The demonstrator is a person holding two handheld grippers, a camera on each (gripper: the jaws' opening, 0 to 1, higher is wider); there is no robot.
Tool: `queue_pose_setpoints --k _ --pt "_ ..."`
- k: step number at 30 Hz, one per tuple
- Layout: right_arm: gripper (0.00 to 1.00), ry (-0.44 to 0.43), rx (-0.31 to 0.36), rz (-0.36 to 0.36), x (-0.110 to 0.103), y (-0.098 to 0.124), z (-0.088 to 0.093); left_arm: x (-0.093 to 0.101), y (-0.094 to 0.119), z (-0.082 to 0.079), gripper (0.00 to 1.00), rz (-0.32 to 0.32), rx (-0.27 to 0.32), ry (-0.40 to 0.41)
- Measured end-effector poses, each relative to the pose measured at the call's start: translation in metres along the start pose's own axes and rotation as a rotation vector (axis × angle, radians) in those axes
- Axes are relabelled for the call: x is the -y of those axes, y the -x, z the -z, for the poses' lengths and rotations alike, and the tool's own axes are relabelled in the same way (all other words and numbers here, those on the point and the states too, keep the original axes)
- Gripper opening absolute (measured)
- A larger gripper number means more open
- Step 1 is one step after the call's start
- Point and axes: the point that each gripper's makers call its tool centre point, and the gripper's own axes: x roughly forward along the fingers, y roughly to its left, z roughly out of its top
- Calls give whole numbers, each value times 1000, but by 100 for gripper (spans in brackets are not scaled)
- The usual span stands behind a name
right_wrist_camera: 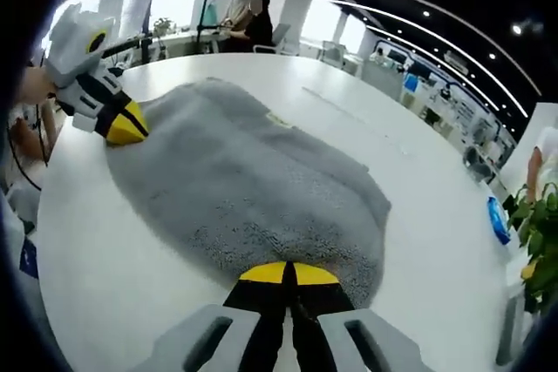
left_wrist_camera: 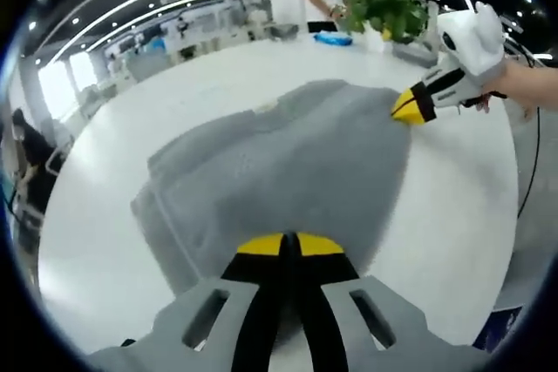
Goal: Open the folded towel by lifting each exposed corner and separating the folded layers until the towel lies flat within the target outline without major curled edges
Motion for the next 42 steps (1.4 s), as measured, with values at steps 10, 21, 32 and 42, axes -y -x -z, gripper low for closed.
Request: queue_pose_setpoints --k 10,21,32,42 --pt "0 20 -20 7 4 -3 -1 15 5 5 3 14 -20 -30" --pt "0 35 -45 14 8 -7 -3 39 12 9 1 82 -29 -36" --pt "0 23 -43 6 11 -9 -3 65 18 13 2 141 -39 -43" --pt "0 33 -49 2 13 -10 -4 79 20 15 2 170 -58 -44"
